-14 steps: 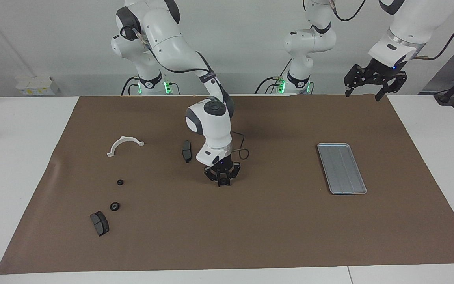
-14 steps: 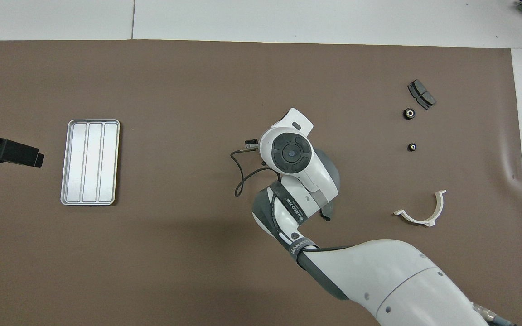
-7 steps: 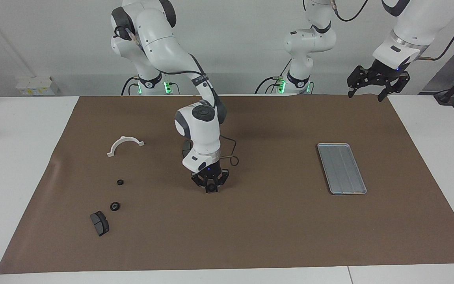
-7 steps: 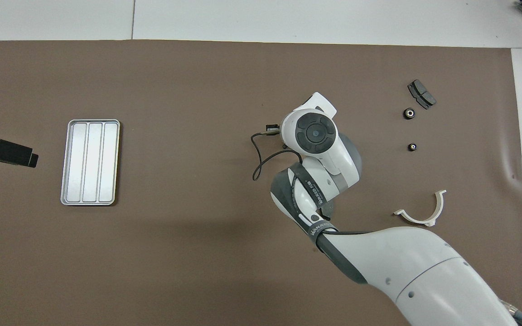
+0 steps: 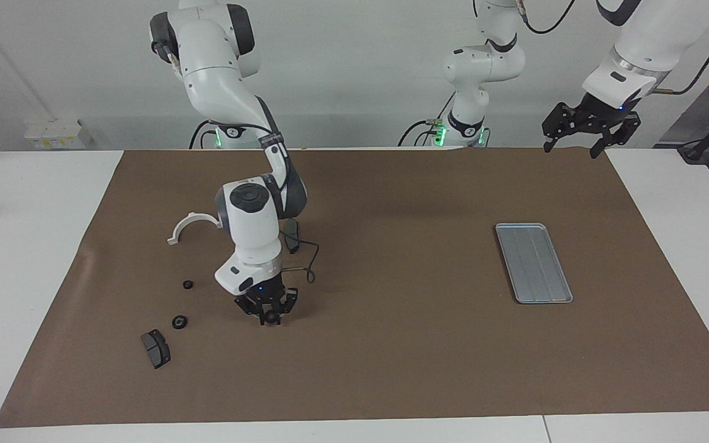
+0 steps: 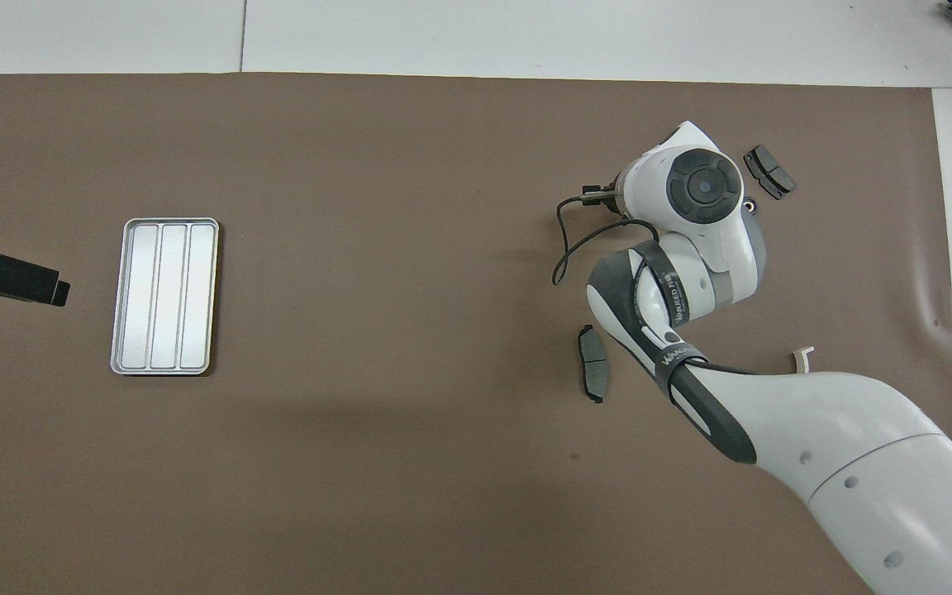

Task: Place bearing gear from tray to pile
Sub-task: 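Carry the gear with the right gripper to the other gears and release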

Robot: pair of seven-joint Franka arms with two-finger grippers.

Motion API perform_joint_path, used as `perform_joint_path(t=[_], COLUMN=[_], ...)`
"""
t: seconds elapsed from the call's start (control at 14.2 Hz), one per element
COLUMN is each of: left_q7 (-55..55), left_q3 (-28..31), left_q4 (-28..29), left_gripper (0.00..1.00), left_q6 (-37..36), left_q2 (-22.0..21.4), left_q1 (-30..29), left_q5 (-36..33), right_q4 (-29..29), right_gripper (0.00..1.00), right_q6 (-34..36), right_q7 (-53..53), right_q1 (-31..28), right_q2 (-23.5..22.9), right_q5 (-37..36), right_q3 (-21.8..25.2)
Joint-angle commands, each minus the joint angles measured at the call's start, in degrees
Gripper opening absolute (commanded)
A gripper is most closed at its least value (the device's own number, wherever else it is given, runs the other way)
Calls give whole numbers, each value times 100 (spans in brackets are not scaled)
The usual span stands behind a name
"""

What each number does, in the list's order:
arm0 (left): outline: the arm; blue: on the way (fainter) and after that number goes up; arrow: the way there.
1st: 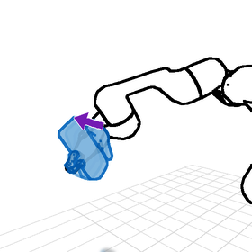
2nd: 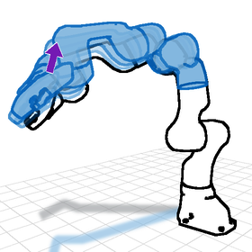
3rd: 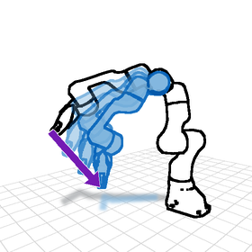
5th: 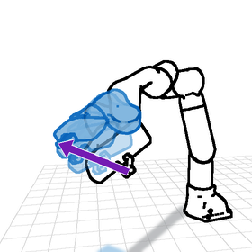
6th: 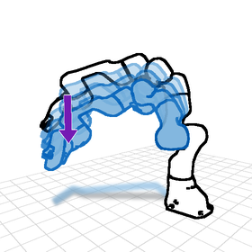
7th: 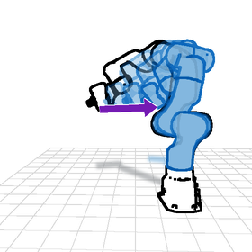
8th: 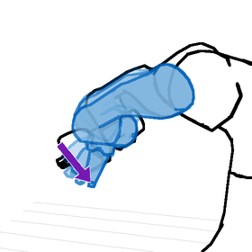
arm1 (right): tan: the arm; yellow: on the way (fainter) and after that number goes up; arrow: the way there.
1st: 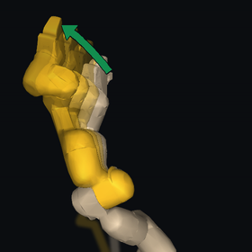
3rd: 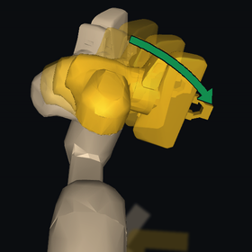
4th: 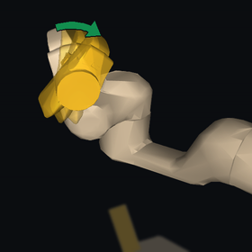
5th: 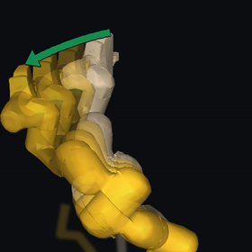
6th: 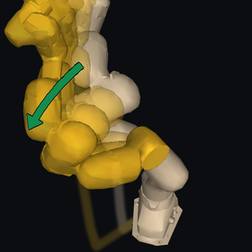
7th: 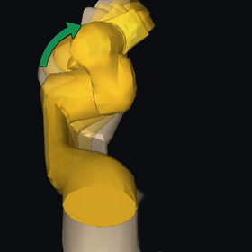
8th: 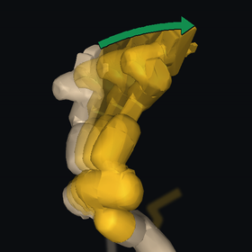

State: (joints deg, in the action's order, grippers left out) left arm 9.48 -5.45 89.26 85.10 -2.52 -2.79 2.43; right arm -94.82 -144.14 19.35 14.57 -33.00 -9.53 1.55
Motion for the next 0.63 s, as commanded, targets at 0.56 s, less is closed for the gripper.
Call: perform_joint_path(t=[0.56], left_q7=[-52], left_q3=[-17], left_q4=[39], left_gripper=[100], left_q6=[-63], left_q2=[-38], left_q1=[-28], left_q5=[-93], right_q4=[-37], right_gripper=[32], right_q6=[123], right_q7=[-1118], right_q1=[-999], right_q2=[-40], right_q5=[-41], right_q3=[-93])
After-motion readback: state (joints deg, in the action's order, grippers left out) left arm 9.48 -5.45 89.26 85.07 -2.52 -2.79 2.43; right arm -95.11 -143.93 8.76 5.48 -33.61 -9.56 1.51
